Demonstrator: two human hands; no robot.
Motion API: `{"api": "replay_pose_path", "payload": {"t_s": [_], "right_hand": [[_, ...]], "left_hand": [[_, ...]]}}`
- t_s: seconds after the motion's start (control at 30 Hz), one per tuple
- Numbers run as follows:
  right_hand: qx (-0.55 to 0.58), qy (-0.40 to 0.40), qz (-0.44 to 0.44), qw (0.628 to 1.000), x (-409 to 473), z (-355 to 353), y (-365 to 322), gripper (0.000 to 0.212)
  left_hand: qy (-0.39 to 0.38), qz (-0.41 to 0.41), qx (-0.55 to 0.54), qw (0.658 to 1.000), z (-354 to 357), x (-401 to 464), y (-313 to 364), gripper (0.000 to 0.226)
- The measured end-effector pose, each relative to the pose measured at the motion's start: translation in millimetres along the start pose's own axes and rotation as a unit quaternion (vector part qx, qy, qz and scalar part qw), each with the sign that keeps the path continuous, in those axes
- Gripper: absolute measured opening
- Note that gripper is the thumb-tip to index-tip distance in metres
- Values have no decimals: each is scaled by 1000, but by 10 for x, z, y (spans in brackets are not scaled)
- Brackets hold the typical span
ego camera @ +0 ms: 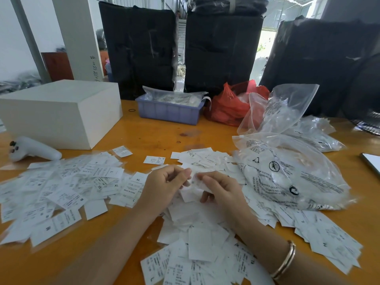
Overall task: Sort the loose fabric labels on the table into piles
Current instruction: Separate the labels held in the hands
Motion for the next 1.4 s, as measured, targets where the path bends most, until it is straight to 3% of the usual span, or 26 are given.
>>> {"api": "replay_pose_path", "payload": {"t_s": [0.1, 0.2, 0.3, 0.4, 0.5, 0.6, 0.77, 0.97, 1.13, 1.4], "right_hand": [[-56, -33, -12, 998, -30, 80, -19, 15], [-88, -10, -7, 996, 0, 9, -14, 13], [-107, -3, -12, 994, 18, -25, -27, 20], [-120, -10, -21, 992, 14, 2, -41, 21], [-111, -13, -21, 993, 14, 2, -38, 19], [-105, -12, -24, 994, 25, -7, -34, 20], [-87, 2, -52, 995, 19, 0, -73, 8], [-24, 117, -126, 985, -38, -183, -147, 40], [-34, 108, -132, 985, -36, -142, -148, 50], [-37, 94, -121, 988, -41, -131, -132, 48]], "left_hand": [[-3, 12, 23, 1000, 5, 0, 8, 24], [-29, -16, -19, 999, 28, -1, -16, 9], [-63, -36, -57, 996, 62, -25, -6, 23], [-55, -13, -48, 997, 64, -24, 58, 9], [-51, -10, -59, 997, 53, -23, 75, 26], [-74, -10, -50, 996, 90, -34, 81, 21], [-24, -20, -53, 998, 26, -4, 10, 25], [17, -33, -59, 998, -27, 19, -28, 25], [12, -34, -37, 999, -16, 21, -33, 24], [9, -34, -22, 999, -16, 21, -53, 25]]}}
Point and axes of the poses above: each hand's wrist, its own x-axis towards the middle knuckle, its own z-axis out of the palm, y = z × x, the point moved 6 cm from there along x, towards the middle knuckle, and after that the axes turned 12 degrees about -x, right-handed, at the moved point
